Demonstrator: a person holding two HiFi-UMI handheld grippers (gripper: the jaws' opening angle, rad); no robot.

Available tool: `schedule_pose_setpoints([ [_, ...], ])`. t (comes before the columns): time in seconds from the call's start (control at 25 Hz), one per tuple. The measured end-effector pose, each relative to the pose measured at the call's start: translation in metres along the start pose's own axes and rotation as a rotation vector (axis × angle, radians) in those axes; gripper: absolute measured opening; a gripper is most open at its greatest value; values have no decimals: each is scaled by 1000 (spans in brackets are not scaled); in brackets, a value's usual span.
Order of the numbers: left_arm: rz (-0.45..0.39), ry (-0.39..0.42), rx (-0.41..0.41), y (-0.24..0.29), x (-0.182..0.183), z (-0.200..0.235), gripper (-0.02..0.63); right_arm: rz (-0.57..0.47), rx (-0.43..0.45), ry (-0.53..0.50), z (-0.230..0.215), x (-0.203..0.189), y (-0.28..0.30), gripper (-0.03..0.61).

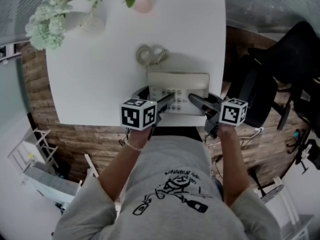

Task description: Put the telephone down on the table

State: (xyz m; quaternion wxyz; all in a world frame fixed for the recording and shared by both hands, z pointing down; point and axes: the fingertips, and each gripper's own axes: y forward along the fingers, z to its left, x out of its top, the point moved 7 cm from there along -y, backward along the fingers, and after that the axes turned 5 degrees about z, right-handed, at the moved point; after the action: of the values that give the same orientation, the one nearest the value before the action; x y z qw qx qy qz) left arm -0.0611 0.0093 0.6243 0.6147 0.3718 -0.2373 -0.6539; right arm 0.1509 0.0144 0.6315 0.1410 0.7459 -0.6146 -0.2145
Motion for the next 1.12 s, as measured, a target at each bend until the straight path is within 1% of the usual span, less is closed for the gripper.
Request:
schedule_pose_setpoints([
  [0.12, 5, 5, 31, 0, 0, 0, 407, 8, -33, 8, -8, -4, -2, 281],
  [0.24, 8, 41, 94, 0, 1, -1, 408, -1, -28, 6, -4, -3, 0, 276],
  [0.28, 7, 42, 99, 0, 1, -1, 408, -2, -27, 4, -3, -3, 1, 276],
  [0.68, 8, 29, 86, 1, 0, 0, 408, -3, -38, -13, 0, 1, 0, 275],
  [1.12, 11, 30, 80, 1, 0, 1, 408, 18, -97, -13, 2, 0, 1, 278],
])
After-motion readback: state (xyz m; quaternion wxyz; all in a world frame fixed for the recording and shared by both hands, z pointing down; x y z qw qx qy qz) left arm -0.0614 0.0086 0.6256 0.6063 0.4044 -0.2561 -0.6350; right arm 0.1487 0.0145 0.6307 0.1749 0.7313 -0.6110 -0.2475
